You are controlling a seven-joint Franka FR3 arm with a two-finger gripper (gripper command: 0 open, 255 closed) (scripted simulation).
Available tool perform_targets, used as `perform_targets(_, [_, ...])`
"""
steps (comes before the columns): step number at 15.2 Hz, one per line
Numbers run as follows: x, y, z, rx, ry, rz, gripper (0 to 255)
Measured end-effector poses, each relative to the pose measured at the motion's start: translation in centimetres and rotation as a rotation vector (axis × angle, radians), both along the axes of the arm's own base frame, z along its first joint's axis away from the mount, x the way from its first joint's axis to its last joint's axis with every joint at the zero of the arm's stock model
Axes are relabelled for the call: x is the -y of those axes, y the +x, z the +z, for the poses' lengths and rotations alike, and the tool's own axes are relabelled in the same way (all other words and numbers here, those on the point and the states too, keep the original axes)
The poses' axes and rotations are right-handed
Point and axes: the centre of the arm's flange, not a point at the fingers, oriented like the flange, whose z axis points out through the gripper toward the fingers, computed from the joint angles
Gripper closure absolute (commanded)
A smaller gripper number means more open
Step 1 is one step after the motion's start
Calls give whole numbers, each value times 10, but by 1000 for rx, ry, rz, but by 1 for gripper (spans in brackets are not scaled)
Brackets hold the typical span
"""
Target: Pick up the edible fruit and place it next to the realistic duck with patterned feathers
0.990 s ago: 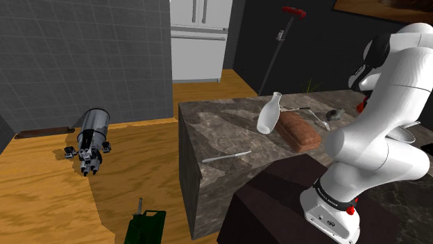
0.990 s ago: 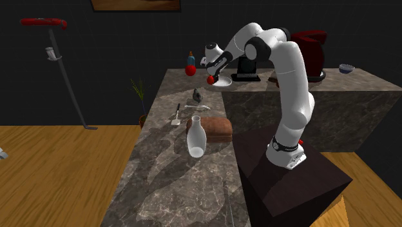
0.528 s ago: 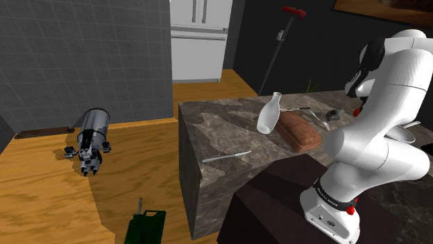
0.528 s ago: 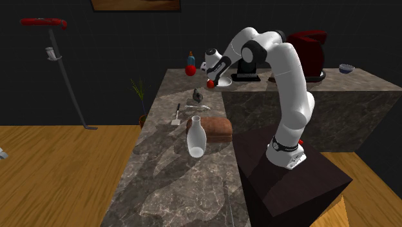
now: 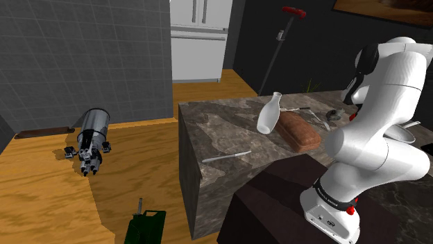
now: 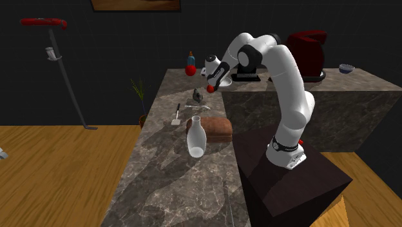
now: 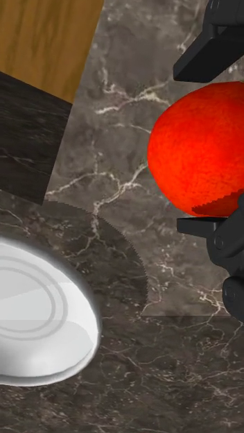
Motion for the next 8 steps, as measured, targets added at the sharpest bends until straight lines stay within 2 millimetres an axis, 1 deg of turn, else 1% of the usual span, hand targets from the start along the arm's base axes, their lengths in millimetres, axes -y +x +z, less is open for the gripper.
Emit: perform_targets(8, [0,0,-41,0,0,0,255])
